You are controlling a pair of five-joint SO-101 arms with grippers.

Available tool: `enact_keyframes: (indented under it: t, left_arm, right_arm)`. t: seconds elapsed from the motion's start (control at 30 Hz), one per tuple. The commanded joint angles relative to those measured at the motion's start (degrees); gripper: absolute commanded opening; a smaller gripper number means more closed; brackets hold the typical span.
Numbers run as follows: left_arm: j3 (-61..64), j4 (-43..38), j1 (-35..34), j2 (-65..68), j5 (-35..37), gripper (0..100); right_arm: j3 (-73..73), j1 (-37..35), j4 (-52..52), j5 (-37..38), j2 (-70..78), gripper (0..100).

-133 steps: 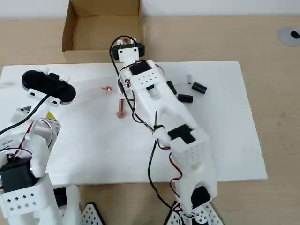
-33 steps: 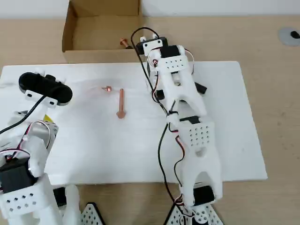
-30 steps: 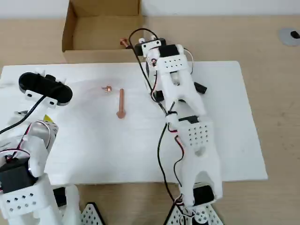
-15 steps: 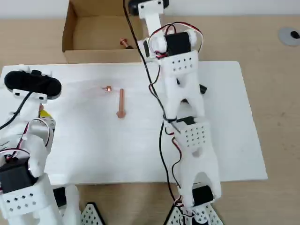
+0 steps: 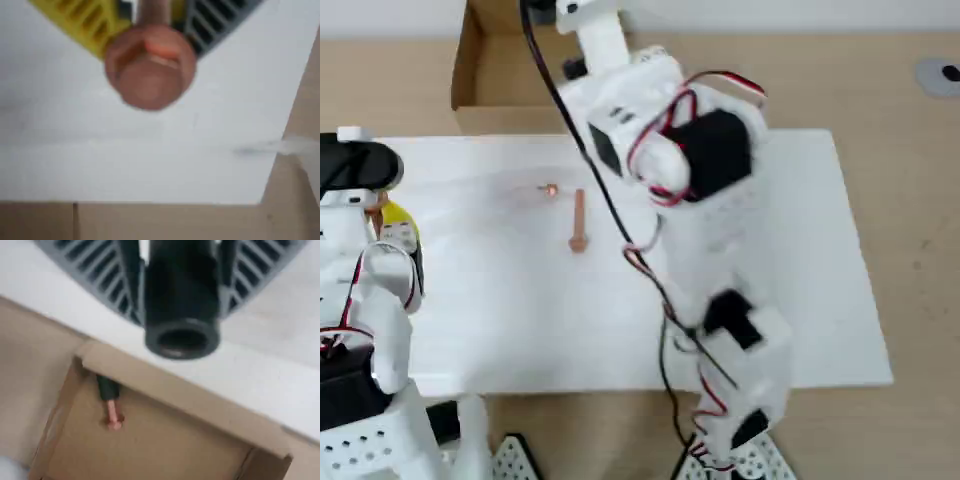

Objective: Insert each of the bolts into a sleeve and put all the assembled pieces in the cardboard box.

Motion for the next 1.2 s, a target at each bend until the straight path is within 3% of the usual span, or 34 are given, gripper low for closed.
enact_keyframes:
  t: [0.0, 0.1, 0.33, 0.7, 0.9, 1.03, 1.1, 1.17]
  left_arm:
    - [-3.69, -1.76, -1.05, -0.66, 0.70, 1]
    - [-3.78, -1.67, -0.88, -0.66, 0.53, 1]
    - [-6.77, -2.99, 2.55, -0.40, 1.49, 1]
    - [-0.79, -24.18, 10.37, -0.57, 13.54, 1]
    - [-0.09, -24.44, 15.56, -0.57, 22.59, 1]
    - [-0.53, -24.18, 18.37, -3.56, 36.92, 1]
    - [0.00, -24.09, 19.34, -6.73, 41.41, 1]
    - [0.79, -24.09, 21.71, -9.54, 41.41, 1]
  right_arm:
    - [15.60, -0.92, 0.79, -0.09, -13.93, 0.9]
    - [29.41, -1.89, 0.70, -0.09, -24.22, 0.9]
    - [59.91, -15.69, -6.07, 0.00, -48.04, 0.9]
    - [111.43, -18.51, -45.27, 0.00, -74.42, 0.9]
    - [128.75, -18.42, -67.52, 0.00, -81.71, 0.9]
    - [135.69, -18.51, -81.14, 0.00, -81.98, 0.9]
    - [137.45, -18.51, -85.19, 0.00, -81.63, 0.9]
    - [138.51, -18.42, -86.24, 0.00, -81.89, 0.9]
